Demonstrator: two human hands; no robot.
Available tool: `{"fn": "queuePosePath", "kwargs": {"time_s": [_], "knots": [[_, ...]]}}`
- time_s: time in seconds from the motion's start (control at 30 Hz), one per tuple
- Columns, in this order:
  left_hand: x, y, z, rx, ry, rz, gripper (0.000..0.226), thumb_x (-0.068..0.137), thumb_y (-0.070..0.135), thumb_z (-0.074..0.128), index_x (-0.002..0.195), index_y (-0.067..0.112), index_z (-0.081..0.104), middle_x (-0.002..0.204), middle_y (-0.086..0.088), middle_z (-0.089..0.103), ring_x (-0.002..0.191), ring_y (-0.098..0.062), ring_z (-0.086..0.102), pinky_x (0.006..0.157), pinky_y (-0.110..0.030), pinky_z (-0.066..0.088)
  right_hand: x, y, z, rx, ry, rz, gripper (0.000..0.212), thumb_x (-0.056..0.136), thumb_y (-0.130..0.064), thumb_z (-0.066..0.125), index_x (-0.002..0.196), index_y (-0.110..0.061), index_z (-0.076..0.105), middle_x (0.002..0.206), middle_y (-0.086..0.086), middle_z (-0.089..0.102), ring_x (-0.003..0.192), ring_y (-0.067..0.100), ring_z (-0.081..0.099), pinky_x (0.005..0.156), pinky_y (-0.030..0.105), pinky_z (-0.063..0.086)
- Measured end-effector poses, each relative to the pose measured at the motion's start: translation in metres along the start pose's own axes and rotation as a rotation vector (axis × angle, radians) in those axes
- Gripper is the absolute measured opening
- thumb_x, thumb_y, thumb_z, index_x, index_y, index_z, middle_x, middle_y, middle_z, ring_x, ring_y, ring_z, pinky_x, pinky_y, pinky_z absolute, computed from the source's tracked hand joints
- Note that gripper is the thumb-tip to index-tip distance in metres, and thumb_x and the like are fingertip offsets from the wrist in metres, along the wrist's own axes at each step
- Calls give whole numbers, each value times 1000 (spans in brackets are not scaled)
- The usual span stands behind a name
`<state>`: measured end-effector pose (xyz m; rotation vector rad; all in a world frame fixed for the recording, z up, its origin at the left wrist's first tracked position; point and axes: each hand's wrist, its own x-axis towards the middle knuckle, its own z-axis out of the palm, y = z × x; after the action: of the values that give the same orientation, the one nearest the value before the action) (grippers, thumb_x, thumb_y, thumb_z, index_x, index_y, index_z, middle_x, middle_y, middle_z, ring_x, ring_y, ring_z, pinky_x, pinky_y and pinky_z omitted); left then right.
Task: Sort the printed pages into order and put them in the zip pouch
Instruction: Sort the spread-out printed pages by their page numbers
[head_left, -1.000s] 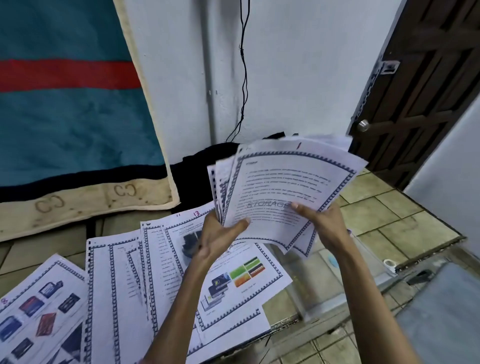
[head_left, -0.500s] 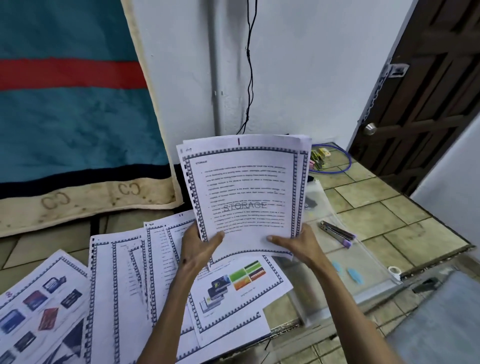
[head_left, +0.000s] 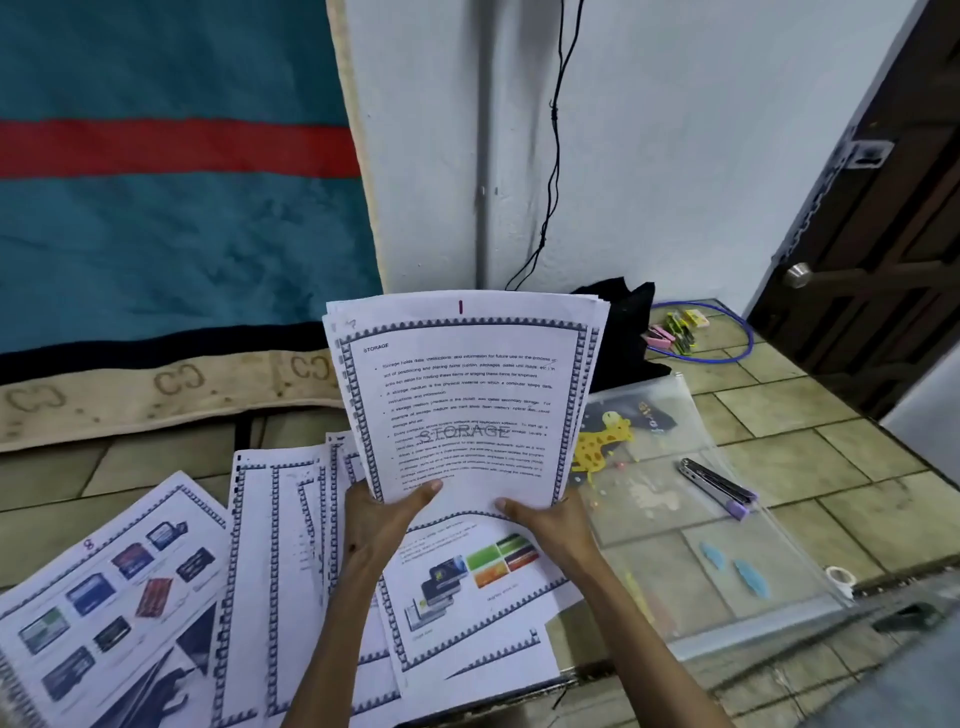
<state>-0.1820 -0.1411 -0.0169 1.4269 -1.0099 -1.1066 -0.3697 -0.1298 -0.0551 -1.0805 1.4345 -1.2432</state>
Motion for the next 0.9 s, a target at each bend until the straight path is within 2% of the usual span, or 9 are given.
{"fn": "queuePosePath", "kwargs": {"time_s": [0.07,0.17,0.27,0.37,0.47,0.53,0.63,0.8,0.9], "knots": [[2,2,-14,33,-13,-3,35,65,7,83,84,26,61,93,3,65,85,-13,62,85,-28,48,3,-7,-1,-42,-56,-34,41,63,-3,84,91,-26,65,96,-4,71,82,0,68,81,24,57],[8,7,-32,74,-131,4,30,71,9,78,91,25,64,92,5,68,88,-13,65,86,-34,54,10,-28,-11,11,-50,-141,47,63,-5,84,103,-16,63,100,-4,72,88,9,69,76,23,57],[13,21,-35,12,-132,70,25,84,9,65,108,14,63,105,-7,67,101,-24,64,82,-26,56,19,-51,-10,41,-3,-242,19,75,-3,74,88,-14,66,87,-3,73,78,8,68,70,21,53],[16,34,-34,-55,-134,42,29,85,11,64,114,10,62,112,-10,66,109,-27,62,91,-36,52,28,-64,-7,46,50,-251,6,82,-13,69,88,-13,70,85,0,73,76,8,66,68,24,54],[19,28,-37,-142,-194,-176,57,83,34,66,134,16,46,138,-7,49,129,-28,46,104,-41,38,32,-55,-15,76,69,-178,10,82,-9,68,92,-7,69,85,7,72,78,17,65,74,32,53],[18,17,-37,-191,-210,-263,74,77,49,67,138,15,41,140,0,45,125,-22,46,104,-39,36,31,-36,-20,72,78,-115,7,81,-5,69,88,-5,69,81,5,72,78,22,64,75,36,53],[11,-2,-32,-155,-153,-218,31,91,27,56,121,24,50,121,8,54,113,-14,51,101,-33,38,24,-12,-27,127,84,-1,9,83,-3,65,89,-9,69,77,-3,74,75,20,69,69,32,55],[7,-11,-33,-188,-74,-169,31,84,22,66,112,28,51,112,2,61,107,-17,57,94,-29,40,18,-2,-40,265,51,157,15,88,-1,58,100,0,66,81,6,74,65,18,71,56,26,58],[8,-10,-30,-232,-67,-131,24,93,27,51,117,30,49,115,5,58,112,-16,53,94,-29,40,20,-1,-47,285,33,198,17,90,-1,54,103,-1,64,86,5,75,68,21,72,56,28,58]]}}
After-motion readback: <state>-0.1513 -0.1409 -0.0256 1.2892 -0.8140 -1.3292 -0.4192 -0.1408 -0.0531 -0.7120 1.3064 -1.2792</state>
